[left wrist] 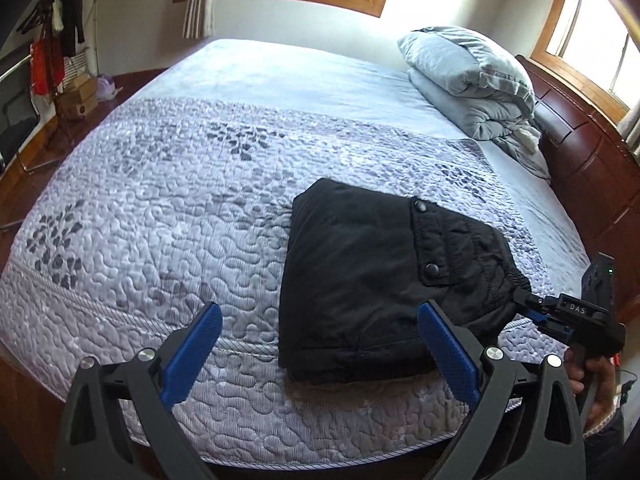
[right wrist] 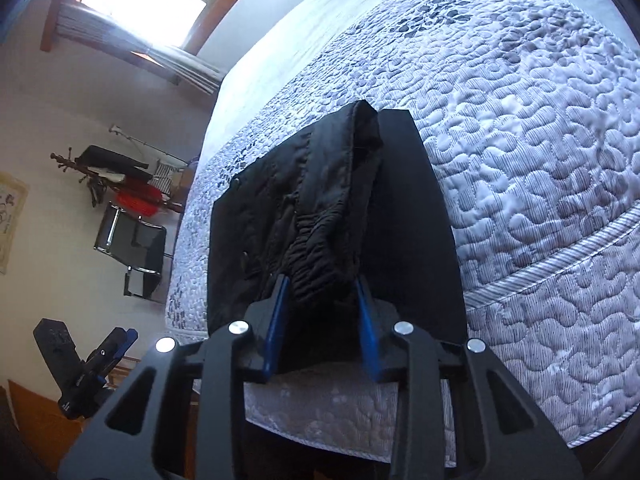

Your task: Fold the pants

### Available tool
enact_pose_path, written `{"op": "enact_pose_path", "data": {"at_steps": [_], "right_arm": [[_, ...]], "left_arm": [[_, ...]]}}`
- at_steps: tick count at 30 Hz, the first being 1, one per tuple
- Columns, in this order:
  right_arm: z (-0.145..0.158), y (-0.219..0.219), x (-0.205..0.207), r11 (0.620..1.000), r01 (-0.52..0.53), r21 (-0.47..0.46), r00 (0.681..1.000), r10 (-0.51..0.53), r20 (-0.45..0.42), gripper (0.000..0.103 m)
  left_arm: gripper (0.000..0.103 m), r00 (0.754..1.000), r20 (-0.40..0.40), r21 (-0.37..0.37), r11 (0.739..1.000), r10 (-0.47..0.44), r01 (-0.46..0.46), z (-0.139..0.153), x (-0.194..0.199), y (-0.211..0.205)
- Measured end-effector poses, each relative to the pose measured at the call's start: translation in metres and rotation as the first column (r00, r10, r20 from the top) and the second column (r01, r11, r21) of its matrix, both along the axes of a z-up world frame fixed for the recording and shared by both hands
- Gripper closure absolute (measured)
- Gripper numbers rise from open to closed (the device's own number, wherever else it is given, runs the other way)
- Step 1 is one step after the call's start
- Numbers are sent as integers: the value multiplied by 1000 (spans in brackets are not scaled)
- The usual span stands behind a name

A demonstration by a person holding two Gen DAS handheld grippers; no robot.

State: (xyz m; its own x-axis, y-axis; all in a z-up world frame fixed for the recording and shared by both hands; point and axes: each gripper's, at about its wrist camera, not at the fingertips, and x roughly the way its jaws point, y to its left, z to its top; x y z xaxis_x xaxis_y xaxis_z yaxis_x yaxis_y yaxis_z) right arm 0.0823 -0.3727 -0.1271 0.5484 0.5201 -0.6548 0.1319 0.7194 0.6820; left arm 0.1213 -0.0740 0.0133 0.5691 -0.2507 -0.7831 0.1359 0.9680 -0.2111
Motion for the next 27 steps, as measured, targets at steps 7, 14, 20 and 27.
{"op": "enact_pose_path", "data": {"at_steps": [7,14,20,27], "right_arm": [[-4,3,3,1000,17,0,999,-17,-35,71],[-27,-2,6,999,42,7,996,-42,-80,71],[-29,-2,12,998,59,3,995,-59,-79,71],[-27,3,12,999,39,-35,995,-42,-88,59]], "left_arm": [[4,998,56,3,1000,-21,21,23,-8,-7],[4,993,106,26,999,-48,45,37,-13,-13],[4,991,114,36,997,-66,62,39,-12,-20],[4,997,46,59,997,-54,52,12,6,-9]]}}
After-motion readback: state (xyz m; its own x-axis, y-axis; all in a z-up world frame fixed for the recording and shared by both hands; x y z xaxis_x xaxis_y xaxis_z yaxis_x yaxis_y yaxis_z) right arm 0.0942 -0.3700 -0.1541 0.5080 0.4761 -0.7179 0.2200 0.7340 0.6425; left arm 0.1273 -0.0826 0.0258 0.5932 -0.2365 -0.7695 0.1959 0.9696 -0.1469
